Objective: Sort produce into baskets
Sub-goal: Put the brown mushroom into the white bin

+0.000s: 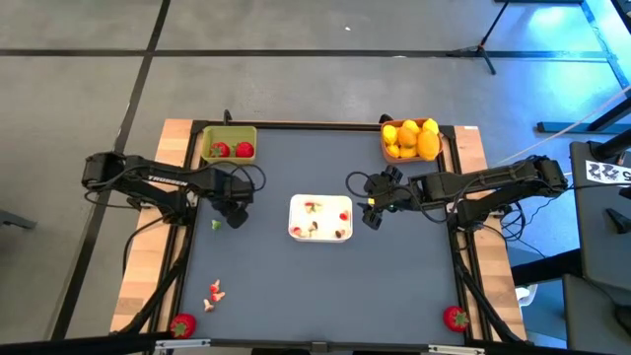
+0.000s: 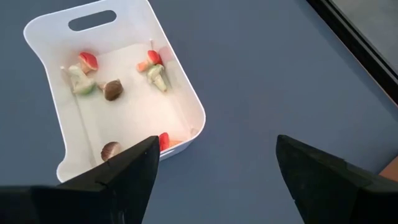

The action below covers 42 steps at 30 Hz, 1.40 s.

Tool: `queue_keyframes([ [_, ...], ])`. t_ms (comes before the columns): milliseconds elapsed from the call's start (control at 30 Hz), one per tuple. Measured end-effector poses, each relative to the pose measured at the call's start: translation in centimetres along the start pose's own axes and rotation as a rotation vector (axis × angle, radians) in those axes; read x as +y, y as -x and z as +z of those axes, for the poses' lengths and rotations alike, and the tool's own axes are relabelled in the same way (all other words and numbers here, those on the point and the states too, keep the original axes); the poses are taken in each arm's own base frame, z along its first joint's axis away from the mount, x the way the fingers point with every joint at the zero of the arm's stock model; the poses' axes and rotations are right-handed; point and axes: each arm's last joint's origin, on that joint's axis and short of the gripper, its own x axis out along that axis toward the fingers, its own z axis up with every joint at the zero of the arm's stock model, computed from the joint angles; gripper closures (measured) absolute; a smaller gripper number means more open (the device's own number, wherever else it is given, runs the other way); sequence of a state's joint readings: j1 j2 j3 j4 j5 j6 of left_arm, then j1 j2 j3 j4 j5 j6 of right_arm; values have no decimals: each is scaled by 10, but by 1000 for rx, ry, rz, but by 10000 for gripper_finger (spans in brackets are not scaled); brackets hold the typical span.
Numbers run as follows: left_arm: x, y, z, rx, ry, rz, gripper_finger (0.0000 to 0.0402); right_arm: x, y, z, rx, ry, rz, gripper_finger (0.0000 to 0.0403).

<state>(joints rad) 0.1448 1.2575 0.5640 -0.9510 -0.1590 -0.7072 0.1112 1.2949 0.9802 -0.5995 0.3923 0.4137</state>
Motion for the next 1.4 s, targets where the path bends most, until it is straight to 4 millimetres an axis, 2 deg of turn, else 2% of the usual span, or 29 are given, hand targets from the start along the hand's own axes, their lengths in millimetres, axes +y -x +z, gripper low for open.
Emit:
queue_keyframes([
  [233,-1,3,1,-12,-52,-28,352,0,0,0,0,2,0,84],
  [433,-9,27,10,-79,-75,-154,356,0,0,0,0,2,0,84],
  [700,-36,70,26,-395,-201,-391,342,0,0,0,0,1,0,84],
  [1033,-65,99,38,-759,-339,-611,341,0,0,0,0,0,0,84],
  [1200,-76,105,43,-867,-374,-663,341,0,0,0,-2,-1,2,84],
  [1400,-89,100,52,-921,-401,-668,333,0,0,1,-5,-3,3,84],
])
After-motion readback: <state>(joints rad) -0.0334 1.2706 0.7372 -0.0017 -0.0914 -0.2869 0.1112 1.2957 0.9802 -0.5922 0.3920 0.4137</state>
